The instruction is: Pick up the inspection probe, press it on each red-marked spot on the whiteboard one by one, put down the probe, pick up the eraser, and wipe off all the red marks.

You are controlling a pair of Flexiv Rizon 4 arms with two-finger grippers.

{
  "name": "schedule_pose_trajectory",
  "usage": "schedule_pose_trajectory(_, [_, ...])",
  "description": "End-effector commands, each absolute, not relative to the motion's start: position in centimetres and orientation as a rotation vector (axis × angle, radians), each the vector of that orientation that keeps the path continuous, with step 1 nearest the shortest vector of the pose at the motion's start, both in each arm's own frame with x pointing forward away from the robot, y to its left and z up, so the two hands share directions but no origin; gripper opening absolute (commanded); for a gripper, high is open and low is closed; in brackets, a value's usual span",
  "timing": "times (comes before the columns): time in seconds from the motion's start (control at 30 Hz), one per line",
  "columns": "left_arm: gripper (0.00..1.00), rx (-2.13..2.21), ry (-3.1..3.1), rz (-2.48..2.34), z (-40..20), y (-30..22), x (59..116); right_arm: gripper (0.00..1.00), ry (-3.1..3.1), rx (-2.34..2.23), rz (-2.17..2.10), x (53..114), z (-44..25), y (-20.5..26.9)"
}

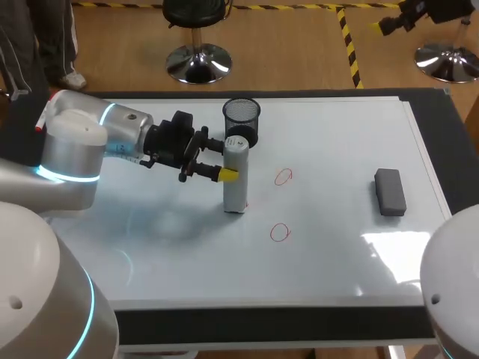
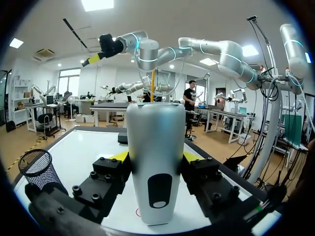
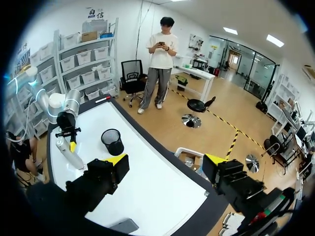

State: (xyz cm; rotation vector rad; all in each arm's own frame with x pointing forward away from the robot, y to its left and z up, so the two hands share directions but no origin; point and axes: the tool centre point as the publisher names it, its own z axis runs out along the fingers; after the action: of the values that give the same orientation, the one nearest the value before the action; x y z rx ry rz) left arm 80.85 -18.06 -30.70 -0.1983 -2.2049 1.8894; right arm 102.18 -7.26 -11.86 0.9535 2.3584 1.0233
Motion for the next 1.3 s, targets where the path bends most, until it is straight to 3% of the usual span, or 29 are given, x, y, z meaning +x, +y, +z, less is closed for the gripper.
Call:
schedule_pose_trajectory(0.03, [0.0, -0.199, -2.203, 1.887, -31.7, -18.1, 80.8, 1.0, 2.423, 0.986, 0.928, 102.3, -11.5, -7.3])
schedule_pose_trajectory(0.57, [0.0, -0.199, -2.203, 1.887, -31.7, -18.1, 80.8, 1.0, 2.423, 0.986, 0.928, 102.3, -11.5, -7.3])
schedule_pose_trajectory(1.3, [0.0, -0.199, -2.203, 1.887, -31.7, -18.1, 80.8, 1.0, 2.35, 1.363, 0.625, 98.2, -12.0, -8.3])
